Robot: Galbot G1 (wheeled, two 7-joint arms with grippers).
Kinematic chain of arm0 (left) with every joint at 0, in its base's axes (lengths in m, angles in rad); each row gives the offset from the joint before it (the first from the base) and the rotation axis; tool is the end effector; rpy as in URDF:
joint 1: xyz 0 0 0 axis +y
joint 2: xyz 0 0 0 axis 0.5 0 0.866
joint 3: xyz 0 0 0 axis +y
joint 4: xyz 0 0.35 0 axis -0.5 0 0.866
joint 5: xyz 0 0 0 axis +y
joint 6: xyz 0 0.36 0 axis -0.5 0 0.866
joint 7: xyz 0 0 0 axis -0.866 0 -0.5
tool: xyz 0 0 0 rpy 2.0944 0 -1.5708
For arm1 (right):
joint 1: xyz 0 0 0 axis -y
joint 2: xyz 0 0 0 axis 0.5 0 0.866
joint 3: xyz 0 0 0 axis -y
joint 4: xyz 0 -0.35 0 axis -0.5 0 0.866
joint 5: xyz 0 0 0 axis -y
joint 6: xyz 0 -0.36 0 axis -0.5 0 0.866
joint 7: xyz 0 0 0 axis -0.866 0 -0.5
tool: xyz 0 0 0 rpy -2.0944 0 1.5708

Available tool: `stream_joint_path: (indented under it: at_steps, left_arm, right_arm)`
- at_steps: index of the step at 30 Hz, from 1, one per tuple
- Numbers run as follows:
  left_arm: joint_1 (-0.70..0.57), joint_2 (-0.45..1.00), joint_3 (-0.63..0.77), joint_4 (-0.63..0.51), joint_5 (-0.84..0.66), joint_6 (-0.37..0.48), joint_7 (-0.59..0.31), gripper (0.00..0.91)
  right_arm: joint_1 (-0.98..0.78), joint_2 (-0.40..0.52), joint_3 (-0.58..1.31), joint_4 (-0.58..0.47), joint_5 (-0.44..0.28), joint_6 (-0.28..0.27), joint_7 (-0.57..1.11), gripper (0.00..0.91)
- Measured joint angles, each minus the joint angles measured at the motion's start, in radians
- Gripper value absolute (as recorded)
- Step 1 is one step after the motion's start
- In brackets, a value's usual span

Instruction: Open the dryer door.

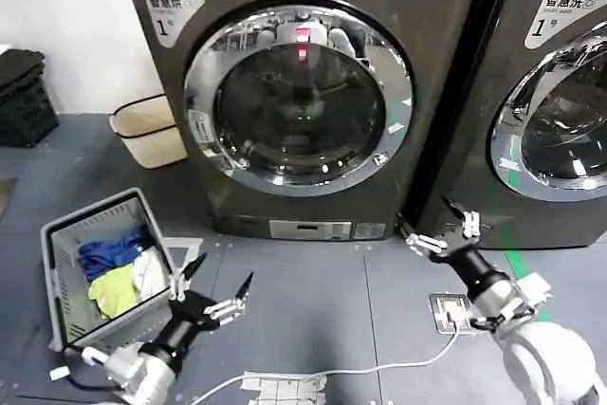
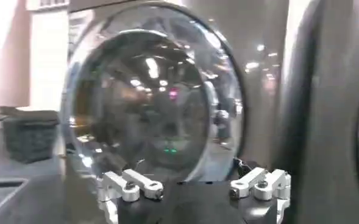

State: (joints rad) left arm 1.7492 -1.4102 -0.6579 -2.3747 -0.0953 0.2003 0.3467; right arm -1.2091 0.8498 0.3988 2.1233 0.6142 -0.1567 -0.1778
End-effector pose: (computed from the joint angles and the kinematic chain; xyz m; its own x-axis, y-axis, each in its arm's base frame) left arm 0.1346 0.0475 -0.2242 -0.9331 0.3382 0.1221 0.3486 0.9341 0.0771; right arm 0.2765 -0.0777 -0.1933 -0.8175 -0.5758 -0.0149 -0.5731 0.8157 -0.0792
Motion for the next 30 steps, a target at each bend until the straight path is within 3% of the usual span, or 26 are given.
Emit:
stream_joint_path:
  at_steps: [12, 24, 30]
  left_arm:
    - [0.007, -0.013, -0.002, -0.011, 0.006, 0.001, 0.001, 0.907]
    - [0.019, -0.022, -0.007, -0.022, 0.015, 0.002, 0.001, 0.907]
    - [0.021, -0.026, -0.007, -0.024, 0.019, 0.002, 0.001, 0.907]
  right_arm:
    - [0.303, -0.063, -0.267, -0.082, 0.117, -0.005, 0.013, 0.907]
    - [0.588, -0.003, -0.509, -0.170, 0.239, -0.012, 0.060, 0.907]
    - [0.700, 0.030, -0.604, -0.216, 0.267, -0.012, 0.063, 0.907]
